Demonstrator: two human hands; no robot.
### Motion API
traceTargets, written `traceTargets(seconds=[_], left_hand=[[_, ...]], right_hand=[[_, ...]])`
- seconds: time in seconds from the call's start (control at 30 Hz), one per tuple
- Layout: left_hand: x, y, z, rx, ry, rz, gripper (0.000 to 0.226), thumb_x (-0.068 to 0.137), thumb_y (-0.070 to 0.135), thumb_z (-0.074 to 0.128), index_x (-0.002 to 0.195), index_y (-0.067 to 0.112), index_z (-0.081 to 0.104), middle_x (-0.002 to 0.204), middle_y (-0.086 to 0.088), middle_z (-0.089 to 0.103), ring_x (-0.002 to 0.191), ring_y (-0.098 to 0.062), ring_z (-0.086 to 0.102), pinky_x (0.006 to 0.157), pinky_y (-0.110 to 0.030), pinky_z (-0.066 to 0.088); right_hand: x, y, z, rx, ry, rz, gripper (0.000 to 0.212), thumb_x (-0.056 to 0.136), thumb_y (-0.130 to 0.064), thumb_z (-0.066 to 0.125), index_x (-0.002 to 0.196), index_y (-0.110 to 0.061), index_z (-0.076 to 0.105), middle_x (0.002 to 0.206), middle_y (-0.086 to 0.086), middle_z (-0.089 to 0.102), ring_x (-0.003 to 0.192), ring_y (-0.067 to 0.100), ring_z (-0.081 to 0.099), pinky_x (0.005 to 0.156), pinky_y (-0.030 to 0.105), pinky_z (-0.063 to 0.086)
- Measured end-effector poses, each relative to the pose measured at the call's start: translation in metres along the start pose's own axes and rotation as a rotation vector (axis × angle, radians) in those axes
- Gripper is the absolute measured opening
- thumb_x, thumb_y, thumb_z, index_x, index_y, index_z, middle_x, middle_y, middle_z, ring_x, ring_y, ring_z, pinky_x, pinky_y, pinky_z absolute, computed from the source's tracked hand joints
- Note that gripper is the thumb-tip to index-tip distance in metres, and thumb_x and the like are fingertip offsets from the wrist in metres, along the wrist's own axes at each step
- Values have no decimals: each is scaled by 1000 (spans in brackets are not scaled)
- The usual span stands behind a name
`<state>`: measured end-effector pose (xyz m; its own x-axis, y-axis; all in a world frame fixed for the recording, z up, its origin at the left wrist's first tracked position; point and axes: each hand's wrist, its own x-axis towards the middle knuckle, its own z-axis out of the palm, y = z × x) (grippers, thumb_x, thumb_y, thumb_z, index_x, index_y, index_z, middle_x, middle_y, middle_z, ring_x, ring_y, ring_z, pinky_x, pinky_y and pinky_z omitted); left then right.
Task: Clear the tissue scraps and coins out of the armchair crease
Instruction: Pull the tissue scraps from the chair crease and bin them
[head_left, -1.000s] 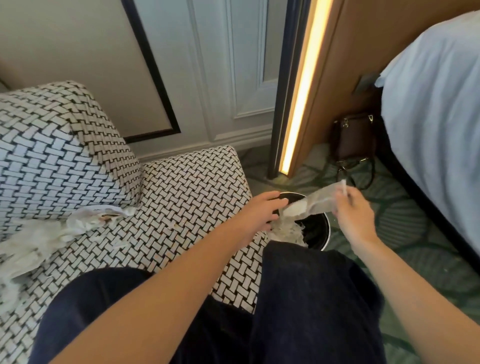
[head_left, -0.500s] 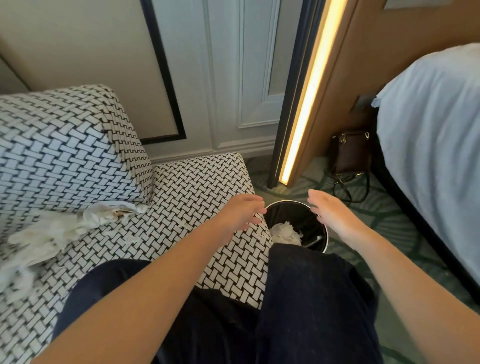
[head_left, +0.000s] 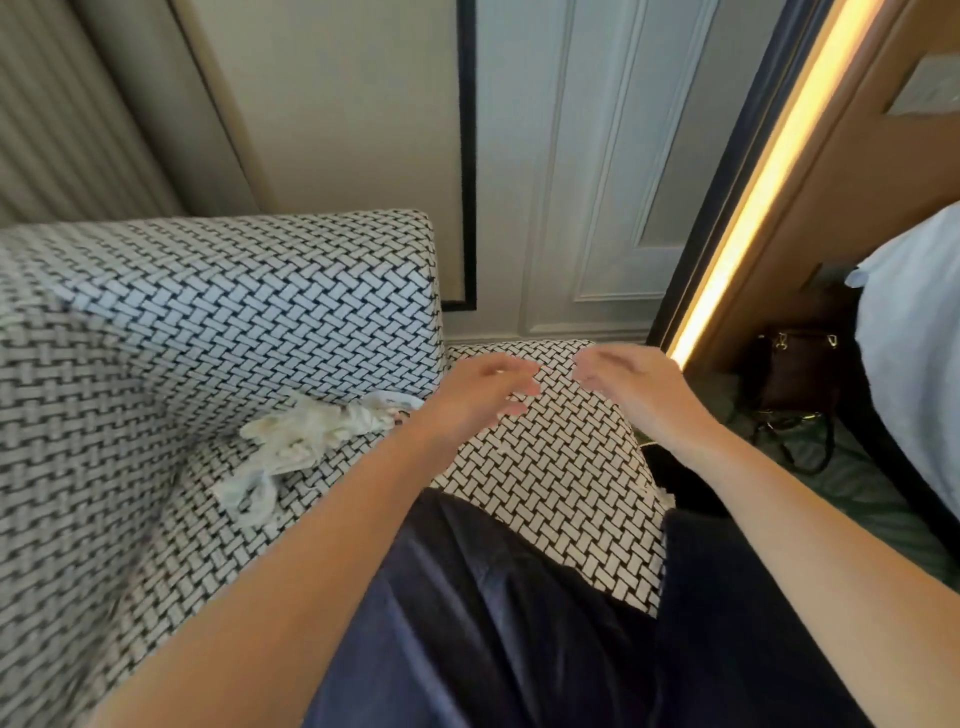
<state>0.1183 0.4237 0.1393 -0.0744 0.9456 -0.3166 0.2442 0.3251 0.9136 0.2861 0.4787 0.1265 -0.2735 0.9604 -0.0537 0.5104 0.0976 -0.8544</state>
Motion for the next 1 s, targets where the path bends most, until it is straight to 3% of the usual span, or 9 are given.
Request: traceTargets(seconds=[0.1,0.23,0.33,0.47,0.57,0.63,0.73,0.83,1.0], left_hand=[[-17,-10,-39,27,65,32,24,93,28,54,115,25,61,111,9,66,96,-8,63,99,-36,42],[-25,-30,-83,61,159,36,20,92,27,57,111,26,63,111,7,66,95,-7,63,90,-31,46],[-26,-52,-120,71,269,16,24,94,27,54,117,25,61,117,8,63,100,-9,60,94,-32,44],[-19,-82,-159,63,365,-58,33,96,25,50,129,21,54,130,5,54,107,-10,49,83,-25,39],[-7,-105,-182,72,427,-145,40,96,30,48,135,20,47,140,3,47,117,-16,47,93,-32,40],[0,-120,-192,56,477,-207,46,97,31,47,141,19,40,144,-2,42,120,-19,48,98,-36,39],[11,-142,-204,14,521,-291,55,96,23,49,147,16,30,148,-8,36,111,-16,50,88,-32,43],[24,-164,-210,4,505,-389,64,93,25,54,149,14,24,153,-10,27,136,-29,32,106,-42,33],[47,-182,-210,20,441,-510,65,90,26,54,147,12,26,148,-14,33,131,-31,39,100,-40,40]], right_hand=[[-4,-35,40,-14,-22,-78,26,95,-30,50,113,-20,65,103,-5,68,94,24,66,93,42,50],[-1,-59,90,-52,-62,-169,26,97,-28,48,111,-17,67,107,-5,68,76,-11,56,64,1,40],[7,-67,131,-24,-108,-144,28,96,-30,49,110,-15,68,109,-4,68,72,-13,52,61,5,32],[21,-67,181,106,-139,18,29,96,-25,45,95,-8,68,92,7,68,82,19,60,67,27,45],[34,-53,223,85,9,93,36,100,-28,36,72,-21,57,74,-3,56,69,13,52,65,31,40],[40,-41,245,79,227,174,28,99,-31,38,105,-17,62,108,6,62,103,21,56,91,39,42],[48,-30,258,5,316,335,56,97,-30,45,146,-7,28,152,13,29,141,30,22,114,45,20],[58,-10,259,-102,271,350,75,93,-32,55,150,-5,14,156,14,18,144,30,14,117,47,17],[67,7,268,-253,101,317,82,88,-33,60,149,-4,13,154,16,23,144,29,16,116,49,18]])
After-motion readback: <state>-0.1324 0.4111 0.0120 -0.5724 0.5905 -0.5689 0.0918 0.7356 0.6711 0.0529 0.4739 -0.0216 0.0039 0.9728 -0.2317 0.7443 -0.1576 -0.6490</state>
